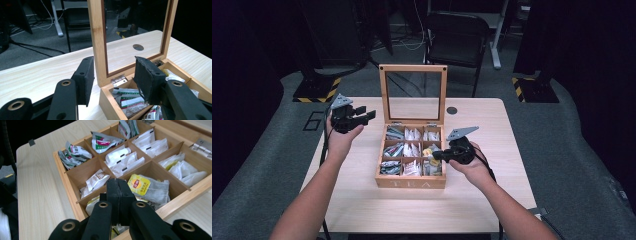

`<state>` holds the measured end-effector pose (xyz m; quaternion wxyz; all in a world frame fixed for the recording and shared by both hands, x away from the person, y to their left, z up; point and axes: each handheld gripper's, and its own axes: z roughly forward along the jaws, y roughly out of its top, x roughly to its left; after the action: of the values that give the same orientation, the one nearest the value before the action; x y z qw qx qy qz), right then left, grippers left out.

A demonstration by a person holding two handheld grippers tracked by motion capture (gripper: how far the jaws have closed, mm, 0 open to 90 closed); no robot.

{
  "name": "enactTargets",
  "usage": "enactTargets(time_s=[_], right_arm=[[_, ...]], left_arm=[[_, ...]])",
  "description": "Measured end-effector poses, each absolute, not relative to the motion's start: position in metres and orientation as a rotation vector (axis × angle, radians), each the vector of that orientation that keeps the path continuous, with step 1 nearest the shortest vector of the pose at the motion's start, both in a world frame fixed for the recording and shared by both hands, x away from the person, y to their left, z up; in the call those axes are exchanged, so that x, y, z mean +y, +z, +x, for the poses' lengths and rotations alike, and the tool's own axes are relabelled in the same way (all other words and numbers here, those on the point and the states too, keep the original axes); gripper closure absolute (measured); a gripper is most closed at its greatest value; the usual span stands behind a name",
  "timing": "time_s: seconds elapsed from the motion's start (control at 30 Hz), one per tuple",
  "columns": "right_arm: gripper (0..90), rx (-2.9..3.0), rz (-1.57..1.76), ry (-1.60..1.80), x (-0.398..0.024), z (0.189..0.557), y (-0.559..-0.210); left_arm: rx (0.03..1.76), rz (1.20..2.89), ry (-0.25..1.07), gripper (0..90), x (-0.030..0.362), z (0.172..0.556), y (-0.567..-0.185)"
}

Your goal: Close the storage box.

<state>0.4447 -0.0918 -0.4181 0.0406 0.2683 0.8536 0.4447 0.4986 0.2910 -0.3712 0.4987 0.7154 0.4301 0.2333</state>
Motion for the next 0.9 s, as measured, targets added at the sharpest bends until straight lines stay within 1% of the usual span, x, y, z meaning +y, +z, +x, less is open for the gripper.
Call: enactTargets(time_s=[0.9], right_arm=[[89.8, 2.541, 0.858, 1.368, -0.100, 0.450, -0.386]], left_arm=[[1.048, 1.713, 0.569, 50.3, 0.293, 0.498, -0.370]])
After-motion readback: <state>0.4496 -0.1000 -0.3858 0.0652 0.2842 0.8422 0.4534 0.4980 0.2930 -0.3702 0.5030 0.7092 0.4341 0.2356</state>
